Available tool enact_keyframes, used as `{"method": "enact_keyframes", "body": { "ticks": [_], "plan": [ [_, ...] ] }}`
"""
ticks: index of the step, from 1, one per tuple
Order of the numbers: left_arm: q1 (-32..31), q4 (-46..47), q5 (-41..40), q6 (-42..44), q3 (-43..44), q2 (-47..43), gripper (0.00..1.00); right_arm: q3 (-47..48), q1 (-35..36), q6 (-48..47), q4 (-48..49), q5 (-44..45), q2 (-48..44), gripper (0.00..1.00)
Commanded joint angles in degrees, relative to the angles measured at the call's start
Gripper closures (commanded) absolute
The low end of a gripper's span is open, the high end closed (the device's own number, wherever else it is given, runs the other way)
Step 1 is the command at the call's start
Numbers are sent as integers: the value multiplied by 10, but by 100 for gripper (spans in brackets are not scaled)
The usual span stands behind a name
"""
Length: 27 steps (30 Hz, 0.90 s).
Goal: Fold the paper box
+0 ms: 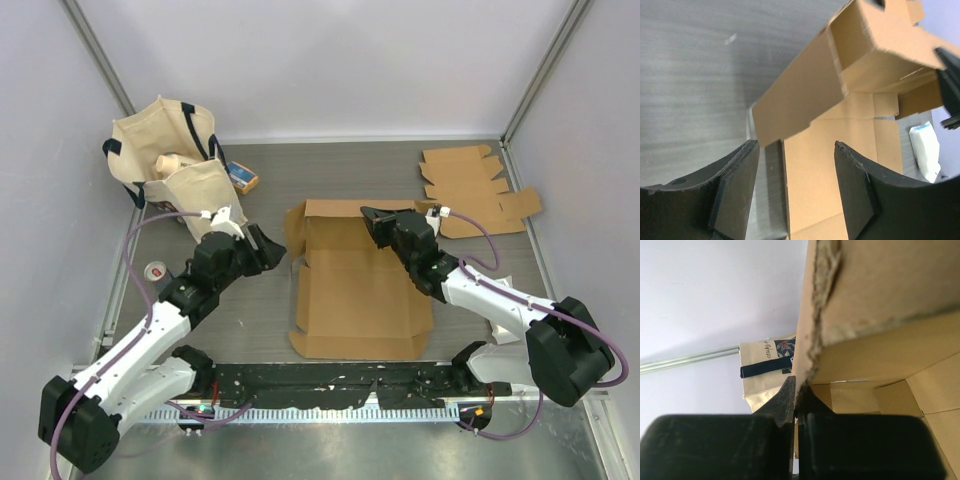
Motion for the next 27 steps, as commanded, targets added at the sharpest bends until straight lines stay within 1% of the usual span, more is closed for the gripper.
{"method": "enact_keyframes", "body": {
  "ticks": [1, 3, 4, 6, 7, 8, 9, 10, 11, 12, 13, 17, 19, 22, 24, 27],
  "plan": [
    [-26, -24, 35, -75, -48, -1, 33, 27, 2, -7, -5, 21, -11, 98],
    [-46, -24, 20, -92, -50, 23, 29, 29, 3, -5, -4, 18, -8, 98],
    [-67, -25, 0, -96, -48, 47, 28, 31, 3, -6, -3, 16, -8, 98],
    [-92, -21, -39, -96, -35, 66, 26, 32, 2, -6, -2, 15, -8, 98],
    [-121, -22, -61, -94, -31, 77, 25, 30, 3, -4, -3, 16, -8, 98],
    [-134, -19, -96, -93, -24, 97, 24, 29, 2, -5, -3, 16, -9, 98],
    [-152, -17, -111, -94, -22, 109, 22, 28, 2, -5, -4, 19, -13, 98],
    [-157, -16, -124, -95, -18, 122, 22, 26, 3, -7, -4, 19, -15, 98],
    [-159, -17, -149, -97, -16, 148, 23, 26, 2, -6, -5, 21, -17, 98],
    [-159, -21, -166, -103, -16, 158, 29, 26, 3, -6, -7, 21, -17, 98],
    [-159, -27, -176, -108, -16, 166, 33, 25, 2, -7, -7, 22, -22, 98],
    [-159, -28, -220, -131, -22, 204, 44, 23, 3, -10, -17, 23, -33, 98],
    [-159, -41, -254, -142, -22, 223, 46, 17, 2, -10, -14, 23, -38, 98],
    [-155, -78, -265, -157, 3, 274, 46, 10, 2, -5, -12, 14, -41, 98],
    [-153, -109, -265, -183, 17, 313, 45, 0, 2, 6, -7, 9, -44, 98],
    [-149, -130, -276, -209, 31, 336, 46, -10, 2, 13, -5, 7, -50, 98]
  ]
}}
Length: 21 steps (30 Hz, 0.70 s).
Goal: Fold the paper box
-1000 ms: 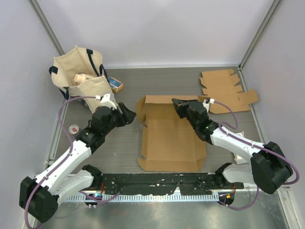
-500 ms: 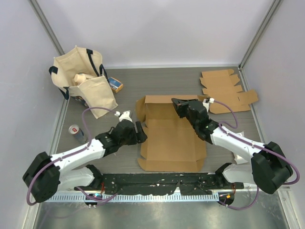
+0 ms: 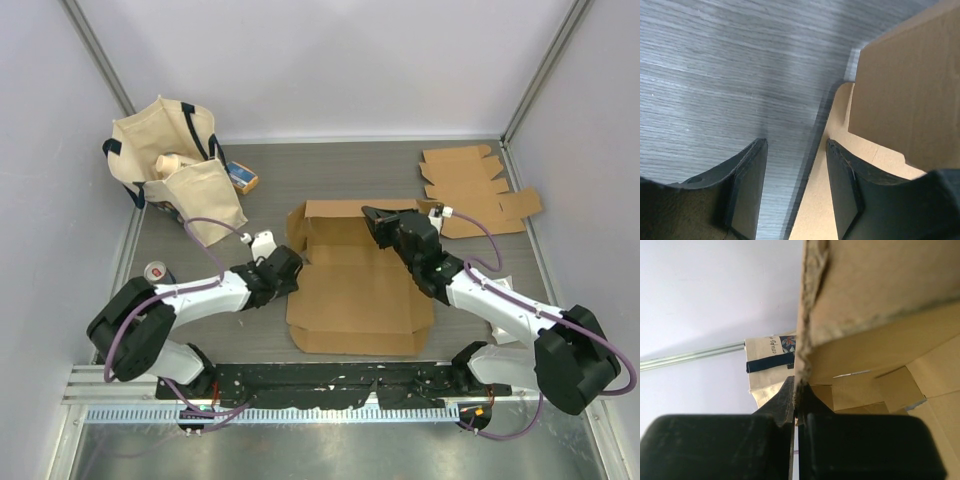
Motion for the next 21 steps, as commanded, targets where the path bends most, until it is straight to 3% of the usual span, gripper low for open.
{"method": "enact_keyframes", "body": {
  "ticks": [1, 5, 10, 15, 17, 21],
  "plan": [
    [11, -62, -41, -54, 12, 38, 46, -15, 2, 12, 17, 8, -25, 98],
    [18, -37, -38, -53, -12, 5, 51, -19, 2, 8, 2, 15, -34, 98],
    [18, 76, -18, -14, -94, -87, 50, -28, 2, 16, 5, 11, -28, 98],
    [19, 94, 0, 34, -90, -144, 43, -23, 1, 10, 6, 10, -19, 98],
    [19, 95, 6, 66, -83, -163, 34, -19, 2, 8, 7, 5, -14, 98],
    [17, 166, 35, 136, -93, -235, 26, -14, 2, 6, 8, 5, -11, 98]
  ]
}}
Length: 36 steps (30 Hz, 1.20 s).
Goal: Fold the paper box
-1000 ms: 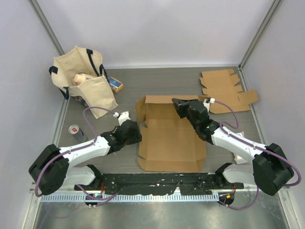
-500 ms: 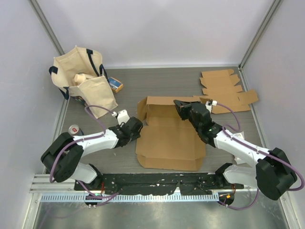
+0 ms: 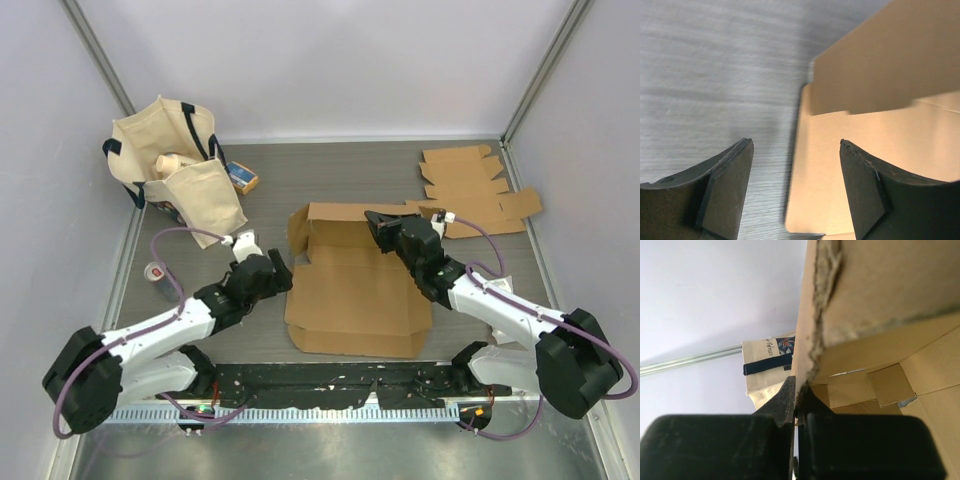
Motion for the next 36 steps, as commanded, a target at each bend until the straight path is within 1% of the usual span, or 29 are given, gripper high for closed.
{"method": "enact_keyframes", "body": {
  "ticks": [1, 2, 5, 7, 9, 10, 11, 12, 13, 14, 17, 21, 24, 25, 28, 30, 31, 32, 34, 36],
  "plan": [
    [2, 106, 31, 97, 4, -66, 25, 14, 1, -9, 7, 5, 4, 98],
    [1, 112, 34, 120, 5, -71, 24, 15, 1, -10, 7, 5, 6, 98],
    [-6, 124, 36, 155, 24, -62, 23, 18, 1, -13, 8, 4, 8, 98],
    [-7, 118, 9, 168, 49, -31, 23, 18, 2, -12, 11, 3, 10, 98],
    [-7, 133, 5, 188, 72, -7, 25, 18, 2, -12, 13, 3, 11, 98],
    [-7, 141, 12, 192, 81, 16, 28, 18, 1, -11, 15, 2, 11, 98],
    [-8, 160, 36, 196, 90, 27, 32, 18, 2, -11, 14, 1, 12, 98],
    [-8, 171, 57, 199, 105, 39, 38, 18, 2, -10, 14, 0, 12, 98],
    [-10, 181, 73, 195, 113, 50, 48, 19, 2, -9, 15, 0, 12, 98],
    [-18, 196, 95, 190, 126, 75, 49, 21, 2, -9, 15, -1, 13, 98],
    [-35, 224, 124, 174, 142, 119, 49, 26, 2, -9, 15, -1, 13, 98],
    [-40, 260, 126, 156, 136, 143, 48, 29, 3, -8, 14, -3, 13, 98],
    [-40, 265, 108, 175, 138, 150, 42, 22, 3, -5, 16, -2, 13, 98],
    [-40, 249, 107, 181, 140, 149, 40, 20, 2, -4, 15, 0, 14, 98],
    [-40, 232, 103, 210, 134, 114, 38, 17, 3, -4, 17, 0, 15, 98],
    [-40, 236, 99, 224, 98, 83, 43, 17, 3, -4, 16, 0, 16, 98],
    [-40, 236, 88, 229, 84, 43, 47, 16, 3, -5, 18, 0, 16, 98],
    [-40, 229, 80, 234, 58, 25, 50, 16, 3, -5, 18, -1, 16, 98],
    [-40, 203, 41, 237, 35, -32, 54, 17, 3, -5, 22, -2, 17, 98],
    [-40, 183, 18, 238, 11, -64, 54, 18, 2, -6, 23, -4, 20, 98]
  ]
}}
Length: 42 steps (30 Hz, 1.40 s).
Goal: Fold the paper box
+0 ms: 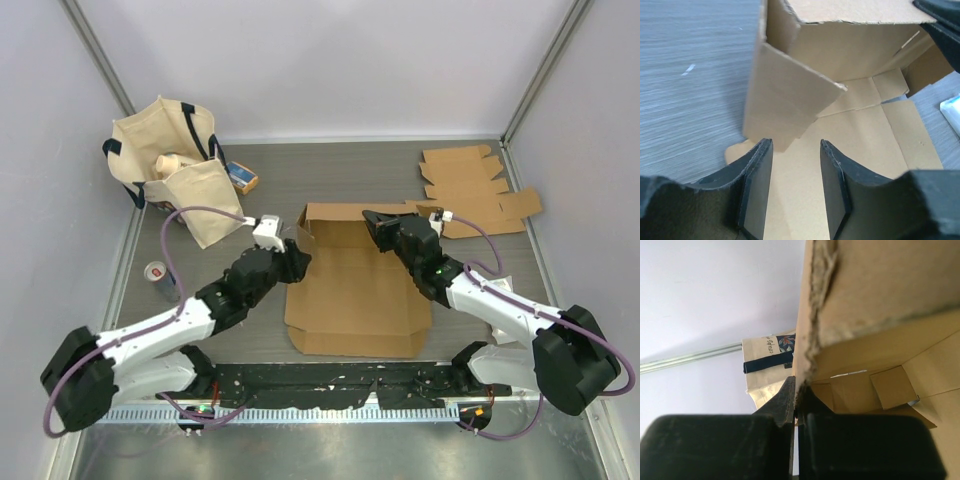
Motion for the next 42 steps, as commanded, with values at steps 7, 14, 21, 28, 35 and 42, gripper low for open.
{"method": "enact_keyframes", "body": {
  "ticks": [7, 14, 21, 28, 35, 42],
  "plan": [
    [22, -83, -197, -3, -34, -85, 27, 14, 2, -6, 20, -3, 16, 98],
    [75, 41, -34, 104, 50, 60, 21, 19, 2, -11, 13, -4, 15, 98],
    [74, 182, 28, 159, 48, 142, 46, 26, 9, -1, 8, -10, 23, 98],
    [57, 245, -62, 157, 16, 156, 67, 23, 29, 3, 5, 3, 28, 98],
    [34, 297, -146, 191, 14, 184, 45, 33, 33, 6, 5, 9, 37, 98],
    [35, 353, -125, 219, 33, 227, 49, 40, 34, 10, 6, 6, 40, 98]
  ]
}}
